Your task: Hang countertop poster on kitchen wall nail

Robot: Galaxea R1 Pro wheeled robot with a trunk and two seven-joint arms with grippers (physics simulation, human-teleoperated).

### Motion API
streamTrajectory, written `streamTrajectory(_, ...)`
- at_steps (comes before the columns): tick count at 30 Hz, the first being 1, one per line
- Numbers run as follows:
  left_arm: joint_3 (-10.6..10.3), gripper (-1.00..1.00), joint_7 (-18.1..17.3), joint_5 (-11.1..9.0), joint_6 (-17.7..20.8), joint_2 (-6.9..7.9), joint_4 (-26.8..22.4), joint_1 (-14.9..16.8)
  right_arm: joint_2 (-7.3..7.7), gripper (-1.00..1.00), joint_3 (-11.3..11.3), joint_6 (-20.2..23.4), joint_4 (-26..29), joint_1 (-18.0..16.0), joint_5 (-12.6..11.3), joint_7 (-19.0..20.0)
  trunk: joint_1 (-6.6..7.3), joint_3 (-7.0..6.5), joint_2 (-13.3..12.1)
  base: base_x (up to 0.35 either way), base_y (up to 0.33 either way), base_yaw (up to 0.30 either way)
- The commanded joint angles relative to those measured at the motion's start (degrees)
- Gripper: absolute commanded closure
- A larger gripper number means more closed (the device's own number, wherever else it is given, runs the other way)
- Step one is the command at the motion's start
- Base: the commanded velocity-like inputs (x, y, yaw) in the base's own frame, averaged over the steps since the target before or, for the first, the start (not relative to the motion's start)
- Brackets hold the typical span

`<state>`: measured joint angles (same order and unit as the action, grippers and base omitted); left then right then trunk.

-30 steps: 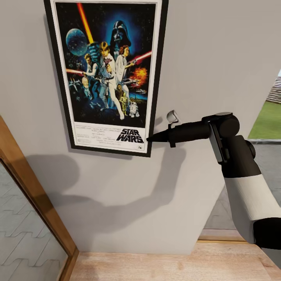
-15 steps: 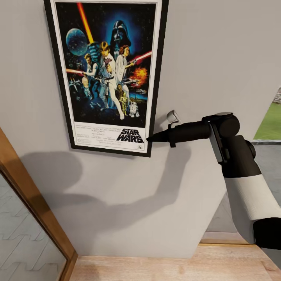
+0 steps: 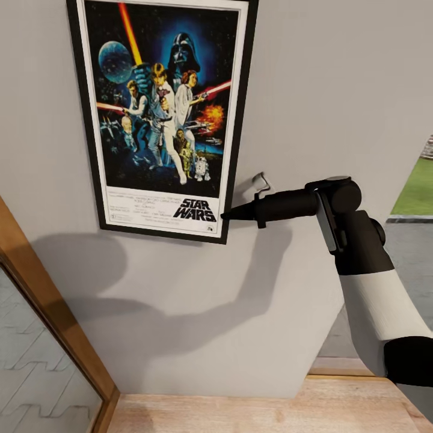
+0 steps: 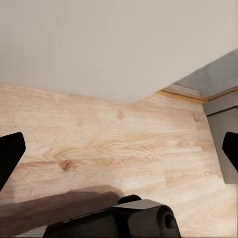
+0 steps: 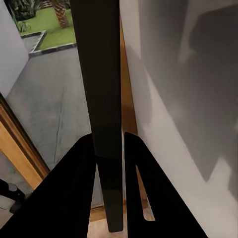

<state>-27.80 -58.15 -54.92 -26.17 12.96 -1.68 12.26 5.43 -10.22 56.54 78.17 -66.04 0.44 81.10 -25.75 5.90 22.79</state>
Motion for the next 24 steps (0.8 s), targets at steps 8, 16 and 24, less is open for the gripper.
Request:
streamTrajectory(8, -0.42, -1.0, -0.12, -0.46, -0.25, 0.01, 0.01, -2.57, 0.03, 1.0, -0.05, 0.62, 0.01, -0.07, 0.03, 0.18, -0.04, 0.13, 0.13, 0.0, 0.0, 0.0)
streamTrajectory(16, -0.52, -1.0, -0.13, -0.53, -0.2, 0.15, 0.01, -3.96, 0.44, 1.0, -0.7, 0.59, 1.01, -0.13, 0.32, -0.2, -0.04, 0.13, 0.13, 0.0, 0.0, 0.0)
streamTrajectory(24, -0.51, -1.0, -0.13, -0.54, -0.2, 0.14, 0.01, -4.46, 0.46, 1.0, -0.76, 0.59, 1.1, -0.13, 0.38, -0.24, -0.04, 0.13, 0.13, -0.147, 0.0, 0.0)
